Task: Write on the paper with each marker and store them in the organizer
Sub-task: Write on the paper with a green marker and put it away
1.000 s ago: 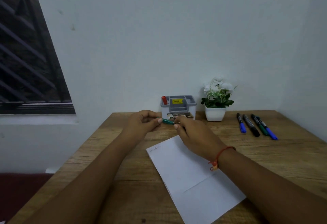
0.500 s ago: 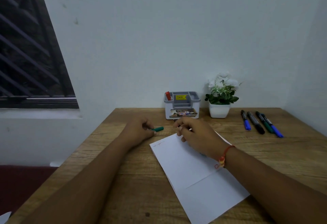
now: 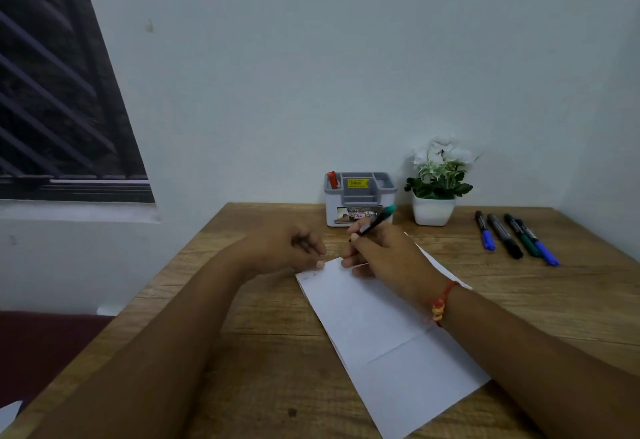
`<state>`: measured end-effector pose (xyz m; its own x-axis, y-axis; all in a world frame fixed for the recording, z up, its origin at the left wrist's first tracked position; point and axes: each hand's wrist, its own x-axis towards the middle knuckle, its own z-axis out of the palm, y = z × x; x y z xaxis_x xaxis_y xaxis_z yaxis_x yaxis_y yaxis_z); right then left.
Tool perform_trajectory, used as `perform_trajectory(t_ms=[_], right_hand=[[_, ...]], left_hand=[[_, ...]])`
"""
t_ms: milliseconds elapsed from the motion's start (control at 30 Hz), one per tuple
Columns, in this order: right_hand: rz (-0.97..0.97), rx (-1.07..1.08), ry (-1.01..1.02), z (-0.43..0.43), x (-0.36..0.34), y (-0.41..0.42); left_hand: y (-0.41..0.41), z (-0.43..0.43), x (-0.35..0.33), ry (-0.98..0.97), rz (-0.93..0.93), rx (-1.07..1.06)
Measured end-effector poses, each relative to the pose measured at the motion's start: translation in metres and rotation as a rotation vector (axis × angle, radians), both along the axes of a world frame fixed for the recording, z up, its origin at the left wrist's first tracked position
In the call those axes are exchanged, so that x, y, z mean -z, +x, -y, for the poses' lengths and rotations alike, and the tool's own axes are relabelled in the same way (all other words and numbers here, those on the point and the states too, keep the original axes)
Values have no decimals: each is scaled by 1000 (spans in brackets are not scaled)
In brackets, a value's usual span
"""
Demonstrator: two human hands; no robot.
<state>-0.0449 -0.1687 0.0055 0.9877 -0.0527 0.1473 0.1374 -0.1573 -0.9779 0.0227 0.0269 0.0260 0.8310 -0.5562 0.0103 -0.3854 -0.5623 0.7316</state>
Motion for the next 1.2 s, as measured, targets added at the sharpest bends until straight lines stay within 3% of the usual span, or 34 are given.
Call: perform_trajectory(t_ms=[300,1200], right_hand=[[-50,76,-187,-6,13,2],[-139,110,-464,-8,17,10]], left_hand=[[8,-2,7,92,-147,119],[12,-3,11,140,-105,135]])
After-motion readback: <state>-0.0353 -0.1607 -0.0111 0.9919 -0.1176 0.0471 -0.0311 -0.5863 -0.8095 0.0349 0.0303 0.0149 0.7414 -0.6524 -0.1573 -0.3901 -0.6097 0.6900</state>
